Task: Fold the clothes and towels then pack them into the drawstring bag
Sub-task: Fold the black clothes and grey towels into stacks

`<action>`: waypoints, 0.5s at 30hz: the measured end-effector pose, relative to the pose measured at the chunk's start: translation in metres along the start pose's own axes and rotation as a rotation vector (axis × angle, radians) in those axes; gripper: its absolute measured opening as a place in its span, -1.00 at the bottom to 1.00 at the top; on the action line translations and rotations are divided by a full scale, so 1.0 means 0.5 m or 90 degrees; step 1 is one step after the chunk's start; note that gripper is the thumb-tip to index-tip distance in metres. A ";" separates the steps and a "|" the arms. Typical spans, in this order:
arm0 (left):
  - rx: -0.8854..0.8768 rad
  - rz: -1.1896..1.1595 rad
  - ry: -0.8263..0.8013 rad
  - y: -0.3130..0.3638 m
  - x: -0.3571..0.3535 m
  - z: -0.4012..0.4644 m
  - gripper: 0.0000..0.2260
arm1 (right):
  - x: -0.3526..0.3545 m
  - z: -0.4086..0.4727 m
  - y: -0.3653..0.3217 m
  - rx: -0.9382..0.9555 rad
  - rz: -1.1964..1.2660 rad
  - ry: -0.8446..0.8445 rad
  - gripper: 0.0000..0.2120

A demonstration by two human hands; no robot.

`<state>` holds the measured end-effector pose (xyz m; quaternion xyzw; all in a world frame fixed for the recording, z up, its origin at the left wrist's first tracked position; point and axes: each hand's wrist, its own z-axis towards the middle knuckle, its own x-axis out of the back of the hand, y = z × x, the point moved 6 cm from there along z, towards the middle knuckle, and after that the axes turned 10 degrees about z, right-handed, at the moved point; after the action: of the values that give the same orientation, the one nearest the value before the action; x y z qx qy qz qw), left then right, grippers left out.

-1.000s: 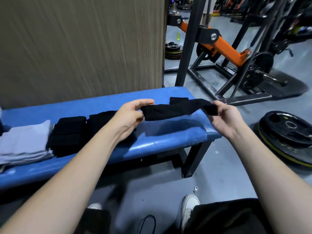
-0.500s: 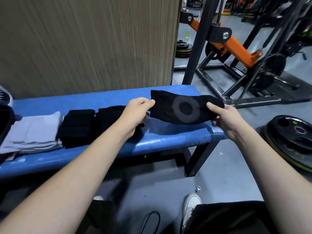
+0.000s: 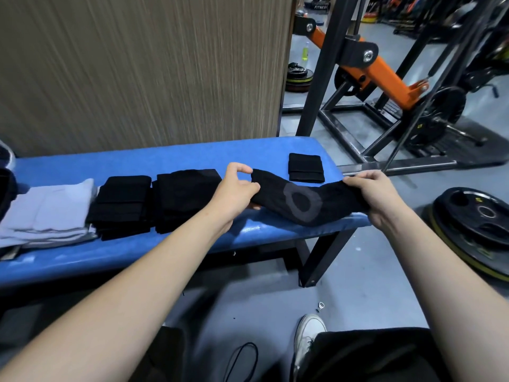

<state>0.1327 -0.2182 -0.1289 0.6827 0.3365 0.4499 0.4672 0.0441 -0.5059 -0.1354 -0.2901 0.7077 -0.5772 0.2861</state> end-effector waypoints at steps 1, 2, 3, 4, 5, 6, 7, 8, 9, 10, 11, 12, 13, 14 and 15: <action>-0.009 0.003 -0.010 0.000 -0.004 -0.001 -0.75 | -0.001 0.000 -0.002 0.005 0.004 0.002 -0.73; -0.015 0.010 -0.021 0.002 -0.009 -0.003 -0.73 | -0.003 -0.002 -0.005 0.011 0.001 0.003 -0.73; -0.015 0.011 -0.028 0.002 -0.015 -0.003 -0.73 | -0.006 -0.006 -0.010 0.022 -0.010 -0.002 -0.72; -0.013 0.017 -0.036 0.003 -0.020 -0.003 -0.75 | -0.010 -0.011 -0.018 0.037 -0.031 -0.008 -0.71; -0.010 0.023 -0.039 0.003 -0.025 -0.003 -0.76 | -0.016 -0.018 -0.027 0.060 -0.050 -0.020 -0.70; -0.004 0.033 -0.042 0.002 -0.030 -0.003 -0.77 | -0.023 -0.026 -0.037 0.084 -0.064 -0.031 -0.69; 0.001 0.038 -0.044 0.001 -0.034 -0.003 -0.77 | -0.033 -0.034 -0.046 0.106 -0.069 -0.047 -0.69; 0.004 0.042 -0.046 0.000 -0.037 -0.003 -0.77 | -0.042 -0.043 -0.054 0.125 -0.076 -0.061 -0.70; 0.005 0.041 -0.048 -0.001 -0.040 -0.003 -0.76 | -0.053 -0.051 -0.059 0.140 -0.084 -0.078 -0.70; 0.004 0.039 -0.051 -0.001 -0.041 -0.004 -0.75 | -0.067 -0.060 -0.063 0.149 -0.094 -0.094 -0.70; 0.004 0.035 -0.056 -0.003 -0.043 -0.003 -0.74 | -0.082 -0.068 -0.064 0.157 -0.102 -0.112 -0.70; 0.005 0.033 -0.060 -0.004 -0.045 -0.003 -0.74 | -0.097 -0.075 -0.063 0.162 -0.109 -0.127 -0.68; 0.007 0.030 -0.062 -0.007 -0.045 -0.002 -0.73 | -0.113 -0.081 -0.059 0.168 -0.114 -0.142 -0.67; 0.010 0.027 -0.065 -0.009 -0.045 -0.003 -0.73 | -0.131 -0.087 -0.054 0.170 -0.118 -0.157 -0.65; 0.011 0.025 -0.067 -0.012 -0.046 -0.004 -0.73 | -0.150 -0.092 -0.047 0.173 -0.123 -0.176 -0.63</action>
<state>0.1222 -0.2358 -0.1413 0.7159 0.3018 0.4196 0.4694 0.0618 -0.4243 -0.0992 -0.3917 0.5463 -0.6470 0.3599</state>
